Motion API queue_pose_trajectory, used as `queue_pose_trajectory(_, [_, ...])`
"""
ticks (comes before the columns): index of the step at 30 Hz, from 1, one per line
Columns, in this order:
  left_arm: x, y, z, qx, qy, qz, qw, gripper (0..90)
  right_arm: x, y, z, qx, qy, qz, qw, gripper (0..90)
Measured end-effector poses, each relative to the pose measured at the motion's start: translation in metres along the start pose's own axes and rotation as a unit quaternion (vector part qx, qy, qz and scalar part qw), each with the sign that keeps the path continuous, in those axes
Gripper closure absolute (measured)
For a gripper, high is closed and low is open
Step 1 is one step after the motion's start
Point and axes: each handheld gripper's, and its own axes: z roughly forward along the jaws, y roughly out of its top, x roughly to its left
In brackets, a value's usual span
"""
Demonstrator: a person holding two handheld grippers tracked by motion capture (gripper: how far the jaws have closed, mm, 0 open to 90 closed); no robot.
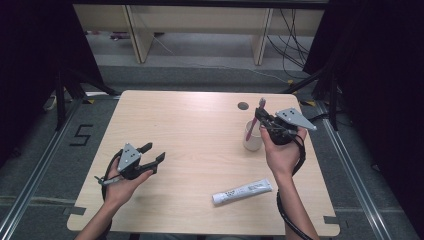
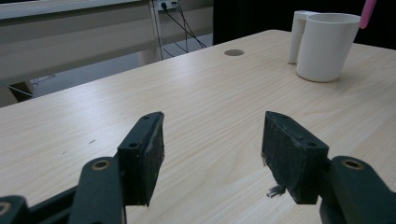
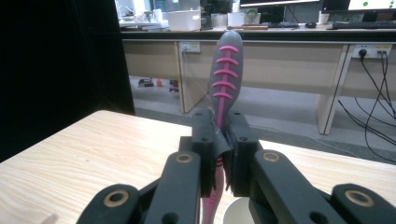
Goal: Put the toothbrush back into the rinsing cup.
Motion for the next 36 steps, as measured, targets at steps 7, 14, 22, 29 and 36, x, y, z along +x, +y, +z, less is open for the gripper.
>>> queue_pose_trajectory(7, [-0.001, -0.009, 0.000, 0.000, 0.012, -0.011, 0.9999, 38.6, -0.004, 0.005, -0.001, 0.002, -0.006, 0.002, 1.0000, 84.5])
queue_pose_trajectory(14, [0.001, -0.016, 0.001, 0.000, 0.021, -0.018, 0.9996, 38.0, -0.011, 0.011, -0.001, -0.003, -0.018, -0.007, 0.9998, 84.5])
queue_pose_trajectory(22, [0.002, -0.020, 0.001, -0.001, 0.024, -0.022, 0.9995, 37.9, -0.016, 0.016, 0.001, -0.005, -0.026, -0.011, 0.9996, 84.5])
queue_pose_trajectory(29, [0.004, -0.023, 0.002, -0.009, 0.021, -0.021, 0.9995, 37.9, -0.019, 0.019, 0.005, -0.011, -0.036, -0.022, 0.9990, 84.5])
queue_pose_trajectory(36, [0.003, -0.024, 0.001, -0.005, 0.025, -0.028, 0.9993, 37.7, -0.021, 0.024, 0.009, -0.011, -0.041, -0.026, 0.9988, 84.4])
